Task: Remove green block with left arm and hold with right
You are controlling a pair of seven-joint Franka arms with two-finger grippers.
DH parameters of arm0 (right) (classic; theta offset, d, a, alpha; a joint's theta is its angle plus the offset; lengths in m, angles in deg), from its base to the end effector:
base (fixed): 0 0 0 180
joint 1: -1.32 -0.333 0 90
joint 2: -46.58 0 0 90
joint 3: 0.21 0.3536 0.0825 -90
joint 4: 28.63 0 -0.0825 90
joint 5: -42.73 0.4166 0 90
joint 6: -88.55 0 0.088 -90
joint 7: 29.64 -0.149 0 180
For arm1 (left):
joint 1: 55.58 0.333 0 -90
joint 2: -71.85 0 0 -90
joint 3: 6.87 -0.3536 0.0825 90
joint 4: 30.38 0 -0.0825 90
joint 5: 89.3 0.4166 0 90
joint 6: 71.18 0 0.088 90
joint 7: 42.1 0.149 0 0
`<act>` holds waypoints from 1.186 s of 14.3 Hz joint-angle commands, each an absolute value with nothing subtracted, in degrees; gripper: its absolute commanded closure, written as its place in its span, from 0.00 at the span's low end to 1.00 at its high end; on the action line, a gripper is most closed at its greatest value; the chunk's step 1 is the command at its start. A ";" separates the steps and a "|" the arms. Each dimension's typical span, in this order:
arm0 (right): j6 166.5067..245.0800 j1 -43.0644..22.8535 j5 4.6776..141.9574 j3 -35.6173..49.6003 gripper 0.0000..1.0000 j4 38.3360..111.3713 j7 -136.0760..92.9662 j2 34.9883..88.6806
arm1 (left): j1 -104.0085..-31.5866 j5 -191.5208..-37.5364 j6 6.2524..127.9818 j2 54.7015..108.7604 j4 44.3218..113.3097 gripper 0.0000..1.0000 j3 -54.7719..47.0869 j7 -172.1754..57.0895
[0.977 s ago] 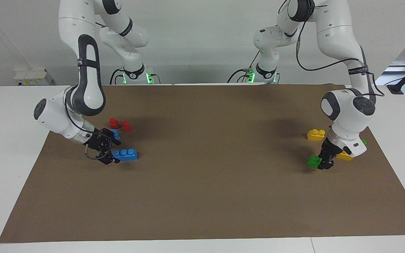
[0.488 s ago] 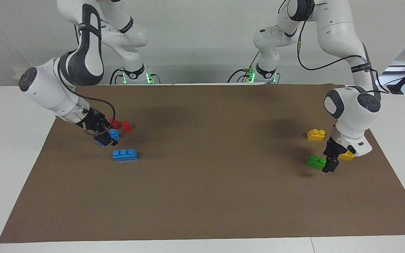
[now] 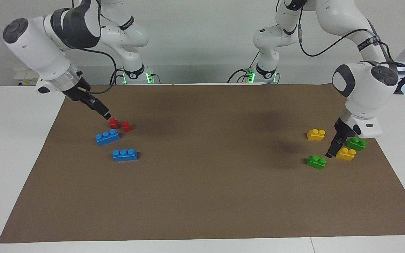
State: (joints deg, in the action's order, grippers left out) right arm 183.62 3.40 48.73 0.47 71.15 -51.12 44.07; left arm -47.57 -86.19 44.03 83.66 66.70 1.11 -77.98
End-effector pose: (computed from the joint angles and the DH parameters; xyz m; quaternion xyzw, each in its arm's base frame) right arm 0.5731 0.0008 0.5675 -0.9775 0.2036 0.0279 0.0476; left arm 0.6776 0.0115 0.4683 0.9521 0.3002 0.0569 0.0068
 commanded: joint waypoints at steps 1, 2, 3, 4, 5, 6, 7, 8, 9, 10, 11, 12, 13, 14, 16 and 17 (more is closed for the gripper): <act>181.27 3.52 45.90 0.67 0.00 68.13 -36.47 44.39 | -47.76 -85.79 38.00 80.47 66.12 0.00 1.65 -67.63; 181.36 3.43 44.06 0.67 0.00 68.57 -31.80 44.21 | -47.76 -85.96 35.98 79.15 66.12 0.00 1.83 -64.28; 181.19 3.43 42.83 0.76 0.00 68.66 -30.10 43.69 | -47.76 -86.14 33.96 77.75 66.12 0.00 1.83 -60.86; 181.53 3.52 42.73 0.84 0.00 68.40 -30.43 43.59 | -47.76 -86.40 31.59 76.08 66.12 0.00 1.83 -57.34; 181.62 3.52 42.47 0.76 0.00 67.87 -30.26 43.59 | -47.76 -86.49 29.30 74.67 66.21 0.00 1.83 -54.43; 181.62 4.04 42.46 0.67 0.00 67.52 -29.91 43.68 | -47.76 -86.49 27.54 73.53 66.21 0.00 1.83 -52.40; 181.36 4.30 41.86 0.58 0.00 66.91 -29.82 43.85 | -47.76 -86.67 25.78 72.47 66.21 0.00 1.92 -50.99; 180.92 4.31 41.15 0.58 0.00 66.90 -29.73 43.86 | -47.76 -87.10 24.55 71.77 66.21 0.00 2.01 -49.76; 179.53 4.13 40.45 0.67 0.00 66.90 -29.82 43.77 | -47.76 -87.54 23.40 70.98 66.21 0.00 2.01 -48.62; 178.38 3.70 39.75 0.76 0.00 66.99 -29.99 43.68 | -47.76 -87.89 22.43 70.27 66.21 0.00 2.01 -47.39; 178.28 3.69 39.65 0.76 0.00 66.99 -29.99 43.68 | -47.76 -87.90 21.47 69.57 66.21 0.00 2.09 -46.42; 178.20 3.69 39.65 0.67 0.00 66.99 -30.08 43.68 | -47.76 -87.90 20.76 68.87 66.21 0.00 2.36 -45.54; 178.20 4.04 39.65 0.76 0.00 66.99 -30.25 43.68 | -47.76 -87.98 20.32 68.60 66.21 0.00 2.36 -44.22; 178.20 4.04 39.74 0.76 0.00 66.99 -30.34 43.68 | -47.85 -87.90 19.71 68.25 66.21 0.00 2.45 -43.25; 178.11 4.04 40.35 0.76 0.00 66.99 -30.61 43.68 | -47.85 -87.98 19.18 67.54 66.39 0.00 2.45 -43.07; 178.11 4.04 40.96 0.76 0.00 66.99 -31.30 43.68 | -47.85 -88.59 18.83 67.54 66.30 0.00 2.53 -43.15</act>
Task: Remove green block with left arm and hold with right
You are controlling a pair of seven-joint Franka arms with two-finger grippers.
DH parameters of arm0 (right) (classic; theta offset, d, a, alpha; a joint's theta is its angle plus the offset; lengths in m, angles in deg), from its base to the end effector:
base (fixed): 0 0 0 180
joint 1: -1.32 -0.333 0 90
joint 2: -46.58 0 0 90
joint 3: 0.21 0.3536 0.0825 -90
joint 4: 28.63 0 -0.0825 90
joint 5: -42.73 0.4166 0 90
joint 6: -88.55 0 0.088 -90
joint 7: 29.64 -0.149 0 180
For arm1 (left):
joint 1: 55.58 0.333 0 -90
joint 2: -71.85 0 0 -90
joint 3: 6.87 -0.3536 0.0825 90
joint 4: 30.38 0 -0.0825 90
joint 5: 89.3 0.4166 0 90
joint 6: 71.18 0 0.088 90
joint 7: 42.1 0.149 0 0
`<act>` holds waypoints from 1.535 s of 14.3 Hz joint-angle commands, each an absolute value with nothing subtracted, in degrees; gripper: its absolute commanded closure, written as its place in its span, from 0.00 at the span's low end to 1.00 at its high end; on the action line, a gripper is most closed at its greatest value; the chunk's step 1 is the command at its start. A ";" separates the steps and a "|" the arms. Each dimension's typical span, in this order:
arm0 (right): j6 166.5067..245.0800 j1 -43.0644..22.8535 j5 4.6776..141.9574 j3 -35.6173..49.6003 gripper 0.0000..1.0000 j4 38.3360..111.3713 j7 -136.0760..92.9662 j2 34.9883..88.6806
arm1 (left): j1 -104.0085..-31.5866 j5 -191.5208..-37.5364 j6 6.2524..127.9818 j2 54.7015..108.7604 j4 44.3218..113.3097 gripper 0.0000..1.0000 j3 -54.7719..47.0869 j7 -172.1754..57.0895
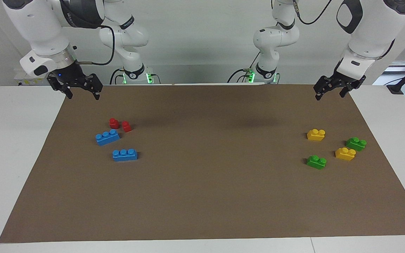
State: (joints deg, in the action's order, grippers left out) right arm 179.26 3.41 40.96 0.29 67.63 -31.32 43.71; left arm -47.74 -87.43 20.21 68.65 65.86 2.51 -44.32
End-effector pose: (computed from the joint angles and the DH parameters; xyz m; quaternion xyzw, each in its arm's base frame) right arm 0.5660 -0.0202 0.5951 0.9992 -0.0280 -0.0234 0.0157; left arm 0.5668 -0.0127 0.5992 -0.9997 -0.0055 0.0141 0.0213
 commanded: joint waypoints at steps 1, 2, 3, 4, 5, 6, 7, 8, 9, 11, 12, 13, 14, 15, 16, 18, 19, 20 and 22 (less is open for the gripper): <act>178.19 4.13 41.58 0.76 0.00 66.99 -32.36 43.68 | -47.85 -90.08 19.00 67.45 66.30 0.00 2.45 -43.15; 178.20 4.13 42.46 0.76 0.00 66.99 -33.50 43.68 | -47.76 -91.23 19.35 67.36 66.21 0.00 2.36 -43.15; 178.28 4.13 43.16 0.67 0.00 66.99 -34.73 43.68 | -47.76 -91.41 19.44 67.28 66.21 0.00 2.36 -43.15; 178.37 4.13 44.12 0.67 0.00 66.90 -36.04 43.68 | -47.76 -91.41 19.52 67.28 66.30 0.00 2.36 -43.24; 178.46 4.13 44.22 0.67 0.00 66.90 -36.41 43.68 | -47.85 -91.33 19.52 67.28 66.30 0.00 2.36 -43.16; 178.46 4.13 44.22 0.67 0.00 66.90 -36.41 43.68 | -47.85 -91.33 19.52 67.28 66.30 0.00 2.36 -43.15; 178.37 4.13 44.22 0.67 0.00 66.90 -36.50 43.68 | -47.85 -91.33 19.52 67.28 66.21 0.00 2.36 -43.15; 178.46 4.13 44.22 0.67 0.00 66.90 -36.41 43.68 | -47.85 -91.41 19.52 67.28 66.21 0.00 2.36 -43.24; 178.46 4.13 44.14 0.67 0.00 66.90 -36.41 43.68 | -47.76 -91.33 19.52 67.28 66.21 0.00 2.36 -43.24; 178.46 4.13 44.13 0.67 0.00 66.99 -36.50 43.68 | -47.85 -91.33 19.52 67.28 66.21 0.00 2.45 -43.24; 178.37 4.13 44.05 0.67 0.00 67.08 -36.50 43.59 | -47.76 -91.33 19.52 67.28 66.12 0.00 2.36 -43.24; 178.28 4.13 44.05 0.67 0.00 67.08 -36.41 43.59 | -47.76 -91.33 19.52 67.28 66.12 0.00 2.36 -43.24; 178.28 4.04 43.96 0.67 0.00 67.17 -36.15 43.51 | -47.76 -91.33 19.52 67.28 66.12 0.00 2.36 -43.24; 178.28 4.13 43.87 0.67 0.00 67.08 -35.71 43.59 | -47.76 -91.33 19.52 67.28 66.12 0.00 2.36 -43.24; 178.37 4.13 43.87 0.67 0.00 67.08 -35.18 43.59 | -47.76 -91.33 19.52 67.28 66.12 0.00 2.36 -43.24; 178.55 4.13 43.78 0.67 0.00 67.17 -32.64 43.59 | -47.76 -91.33 19.52 67.28 66.12 0.00 2.45 -43.24; 178.46 4.13 43.78 0.67 0.00 67.17 -32.54 43.59 | -47.85 -91.33 19.52 67.28 66.12 0.00 2.36 -43.24; 178.46 4.13 43.78 0.58 0.00 67.17 -32.63 43.59 | -47.76 -91.33 19.52 67.28 66.12 0.00 2.45 -43.24; 178.55 4.04 43.43 0.58 0.00 67.17 -32.72 43.59 | -47.76 -91.33 19.52 67.28 66.12 0.00 2.45 -43.24</act>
